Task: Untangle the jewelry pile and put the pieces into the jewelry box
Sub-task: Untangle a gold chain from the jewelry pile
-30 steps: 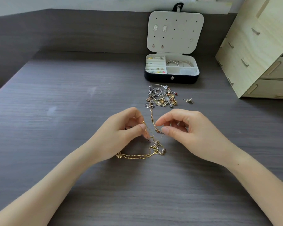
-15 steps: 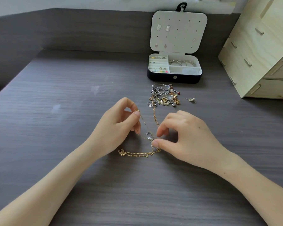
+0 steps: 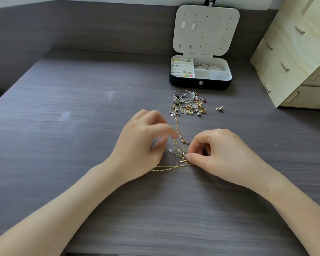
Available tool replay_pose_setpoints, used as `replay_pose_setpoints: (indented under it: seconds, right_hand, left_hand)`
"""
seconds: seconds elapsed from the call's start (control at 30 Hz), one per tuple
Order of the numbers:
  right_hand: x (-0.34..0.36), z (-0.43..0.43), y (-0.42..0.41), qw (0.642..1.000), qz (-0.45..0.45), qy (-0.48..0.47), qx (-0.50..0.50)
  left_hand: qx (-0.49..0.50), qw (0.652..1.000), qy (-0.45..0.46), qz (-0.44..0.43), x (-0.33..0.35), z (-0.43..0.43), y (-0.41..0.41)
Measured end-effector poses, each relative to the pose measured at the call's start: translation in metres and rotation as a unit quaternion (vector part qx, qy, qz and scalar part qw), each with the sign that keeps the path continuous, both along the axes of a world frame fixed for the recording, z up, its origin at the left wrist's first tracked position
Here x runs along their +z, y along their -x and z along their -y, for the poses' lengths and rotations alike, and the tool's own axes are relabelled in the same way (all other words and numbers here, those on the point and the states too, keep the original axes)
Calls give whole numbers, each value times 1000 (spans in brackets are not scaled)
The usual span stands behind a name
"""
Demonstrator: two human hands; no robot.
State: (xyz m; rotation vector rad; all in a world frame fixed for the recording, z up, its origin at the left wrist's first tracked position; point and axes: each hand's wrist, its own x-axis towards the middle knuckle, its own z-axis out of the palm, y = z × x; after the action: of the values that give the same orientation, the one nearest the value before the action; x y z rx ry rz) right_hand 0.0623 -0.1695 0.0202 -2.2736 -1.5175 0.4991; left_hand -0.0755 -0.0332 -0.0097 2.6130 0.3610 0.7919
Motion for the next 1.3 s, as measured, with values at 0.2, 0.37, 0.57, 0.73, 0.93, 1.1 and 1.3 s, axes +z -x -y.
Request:
replay_pose_setpoints:
  seconds: [0.2, 0.37, 0.57, 0.73, 0.93, 1.1, 1.3]
  right_hand:
    - [1, 2, -4, 1000, -24, 12, -3]
    - [4, 6, -8, 995, -91, -13, -30]
    - [3, 9, -10, 980, -184, -47, -56]
    - [-1, 18, -10, 980, -172, -67, -75]
    - [3, 28, -7, 998, 3, -18, -64]
    - [11, 14, -6, 997, 56, -20, -42]
    - [11, -15, 0, 997, 78, 3, -23]
  left_hand:
    - [-114, 992, -22, -48, -3, 6, 5]
    - [-121, 991, -13, -53, -3, 4, 10]
    - [-128, 990, -20, -50, -3, 8, 16]
    - [-131, 989, 15, -69, -1, 12, 16]
    - [-42, 993, 63, -89, 1, 16, 4]
    - [5, 993, 72, -94, 2, 20, -8]
    - [23, 993, 100, -66, 0, 22, -5]
